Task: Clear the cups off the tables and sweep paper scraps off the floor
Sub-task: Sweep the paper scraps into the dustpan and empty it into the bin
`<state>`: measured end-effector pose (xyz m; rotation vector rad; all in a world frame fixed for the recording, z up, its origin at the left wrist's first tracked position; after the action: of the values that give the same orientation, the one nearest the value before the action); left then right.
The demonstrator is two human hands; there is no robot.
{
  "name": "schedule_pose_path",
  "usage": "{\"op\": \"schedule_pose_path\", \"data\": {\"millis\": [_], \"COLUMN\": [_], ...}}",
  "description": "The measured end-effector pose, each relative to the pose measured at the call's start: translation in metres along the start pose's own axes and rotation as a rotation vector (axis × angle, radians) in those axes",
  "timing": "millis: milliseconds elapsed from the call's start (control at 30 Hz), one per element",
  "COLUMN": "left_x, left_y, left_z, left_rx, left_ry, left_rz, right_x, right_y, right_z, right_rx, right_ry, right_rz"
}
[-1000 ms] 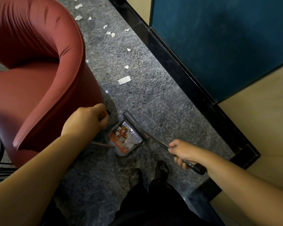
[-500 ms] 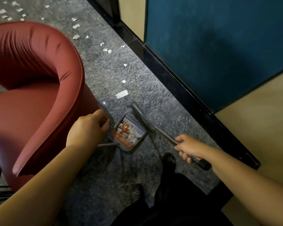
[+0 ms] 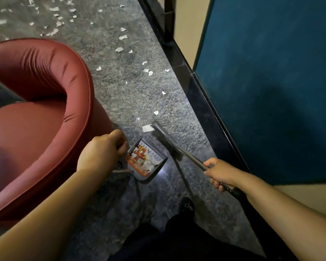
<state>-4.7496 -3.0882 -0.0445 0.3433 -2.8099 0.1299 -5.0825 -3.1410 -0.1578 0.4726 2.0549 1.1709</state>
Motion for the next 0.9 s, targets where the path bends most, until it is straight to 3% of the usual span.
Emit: {"op": "schedule_pose_path", "data": {"millis": [533, 900], "left_x": [0.005, -0.001], "left_y": [-0.139, -0.204], "left_z": [0.024, 0.041], "left_rx": [-0.012, -0.040], "left_ry": [0.041, 0.033], "left_rz": [-0.255, -0.466], "right_x": [-0.156, -0.279], "right_y": [-0.132, -0.220], "right_z": [-0.081, -0.130], "right_rx": [-0.022, -0.091], "right_ry": [0.061, 0.318], "right_rz": [-0.061, -0.130]}}
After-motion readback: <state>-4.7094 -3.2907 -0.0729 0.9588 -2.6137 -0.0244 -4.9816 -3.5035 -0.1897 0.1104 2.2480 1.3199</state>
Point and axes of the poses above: each hand's wrist, its own y-axis away from the middle knuckle, its own z-axis out of the palm, x = y × z, the point moved 3 cm from there along -y, towards the middle knuckle, and after that the axes turned 5 degrees about x, right-handed, at the moved point
